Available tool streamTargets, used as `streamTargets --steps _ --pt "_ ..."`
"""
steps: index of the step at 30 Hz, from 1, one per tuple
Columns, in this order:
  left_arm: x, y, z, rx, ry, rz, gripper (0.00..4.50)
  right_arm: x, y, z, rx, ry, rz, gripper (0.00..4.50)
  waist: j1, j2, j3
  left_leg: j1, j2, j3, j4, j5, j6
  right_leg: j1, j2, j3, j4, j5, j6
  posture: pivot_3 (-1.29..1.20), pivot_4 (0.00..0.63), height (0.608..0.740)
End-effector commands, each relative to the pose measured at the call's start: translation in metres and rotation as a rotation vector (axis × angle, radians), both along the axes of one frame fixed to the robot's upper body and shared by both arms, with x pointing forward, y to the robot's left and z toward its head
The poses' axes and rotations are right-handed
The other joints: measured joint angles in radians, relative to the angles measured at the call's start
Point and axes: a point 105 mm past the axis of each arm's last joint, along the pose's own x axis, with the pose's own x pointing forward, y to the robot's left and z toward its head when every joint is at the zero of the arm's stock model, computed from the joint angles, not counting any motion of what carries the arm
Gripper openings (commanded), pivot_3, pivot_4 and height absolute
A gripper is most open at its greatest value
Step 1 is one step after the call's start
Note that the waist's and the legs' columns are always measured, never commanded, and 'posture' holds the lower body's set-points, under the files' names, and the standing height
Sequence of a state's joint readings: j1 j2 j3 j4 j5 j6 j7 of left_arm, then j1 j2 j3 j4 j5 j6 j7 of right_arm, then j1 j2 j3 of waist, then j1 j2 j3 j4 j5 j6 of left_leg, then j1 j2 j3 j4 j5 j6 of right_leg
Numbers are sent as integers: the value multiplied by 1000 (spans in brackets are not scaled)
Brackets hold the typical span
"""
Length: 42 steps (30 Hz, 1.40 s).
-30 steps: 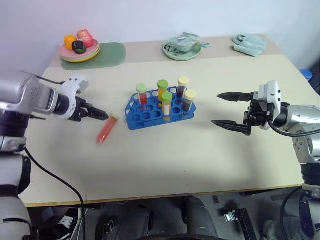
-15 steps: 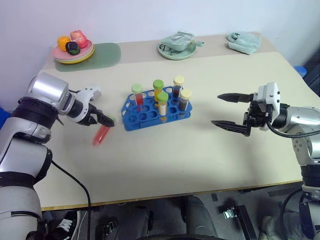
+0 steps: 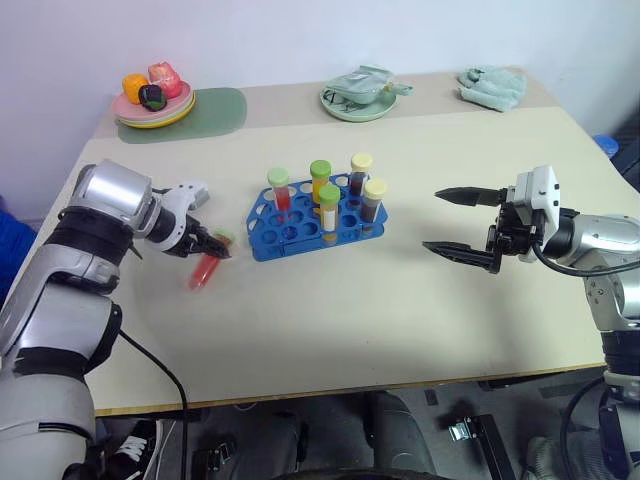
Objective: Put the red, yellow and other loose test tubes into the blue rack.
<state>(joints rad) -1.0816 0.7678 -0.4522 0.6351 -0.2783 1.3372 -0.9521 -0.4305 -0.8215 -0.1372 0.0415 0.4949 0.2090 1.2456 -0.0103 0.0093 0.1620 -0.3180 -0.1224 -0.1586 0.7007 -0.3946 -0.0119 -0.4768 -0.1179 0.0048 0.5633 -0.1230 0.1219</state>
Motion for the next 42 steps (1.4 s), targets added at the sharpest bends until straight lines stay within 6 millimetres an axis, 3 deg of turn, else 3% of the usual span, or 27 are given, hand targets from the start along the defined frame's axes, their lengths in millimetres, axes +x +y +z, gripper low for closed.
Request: streamTargets --steps 1,9,13,16,19,21,25,27,34,38,42 --pt "1 3 -1 8 -17 5 1107 -3 -2 15 -2 -57 9 4500 -1 0 0 0 0 0 0 0 0 0 0 0 0 0 0 0 150 740" --pt "12 35 22 35 -191 117 1107 -2 -2 14 -2 -60 8 4500 -4 0 0 -1 0 0 0 0 0 -1 0 0 0 0 0 0 150 740" --pt "17 33 43 3 -318 120 1107 -1 -1 12 -3 -60 8 4500 -5 0 0 -2 0 0 0 0 0 -2 0 0 0 0 0 0 150 740" --pt "26 27 75 34 -618 16 1107 0 -2 13 -2 -61 7 4500 -1 0 0 -2 1 -1 0 0 0 -2 0 0 -1 0 0 0 150 740" --pt "23 14 117 -156 -979 -6 1107 0 -3 13 -2 -62 1 4500 0 -1 0 -2 4 0 0 0 0 -2 -1 0 -1 0 0 0 150 740" --pt "9 16 121 -213 -1091 -35 1107 1 -4 13 -3 -62 -2 4500 -2 -1 0 -2 4 -1 1 0 0 -2 -1 -1 -1 0 0 0 150 740" --pt "-19 4 118 -220 -1282 -169 1107 3 -6 14 -5 -58 -8 4500 -8 0 0 -1 6 4 -1 0 0 -3 0 0 -1 0 0 0 150 740" --pt "-27 -12 112 -218 -1355 -252 1107 4 -7 14 -6 -57 -10 4500 1 0 0 -1 6 5 -1 0 0 -3 0 0 -1 0 0 0 150 740" --pt "-28 -48 96 -213 -1524 -332 1107 3 -8 16 -6 -54 -21 4500 26 -1 0 -1 6 7 1 0 1 0 -1 -1 -3 3 -1 0 150 740" --pt "-29 -73 86 -260 -1549 -370 1107 -1 -11 15 -9 -51 -35 4500 23 -1 -1 -1 7 8 1 0 1 0 0 -1 -3 3 -1 0 150 740" --pt "-28 -83 67 -278 -1545 -353 1107 -3 -14 17 -13 -56 -52 4500 23 -1 -1 -1 7 9 1 -1 1 0 0 0 -3 3 -1 0 150 740"
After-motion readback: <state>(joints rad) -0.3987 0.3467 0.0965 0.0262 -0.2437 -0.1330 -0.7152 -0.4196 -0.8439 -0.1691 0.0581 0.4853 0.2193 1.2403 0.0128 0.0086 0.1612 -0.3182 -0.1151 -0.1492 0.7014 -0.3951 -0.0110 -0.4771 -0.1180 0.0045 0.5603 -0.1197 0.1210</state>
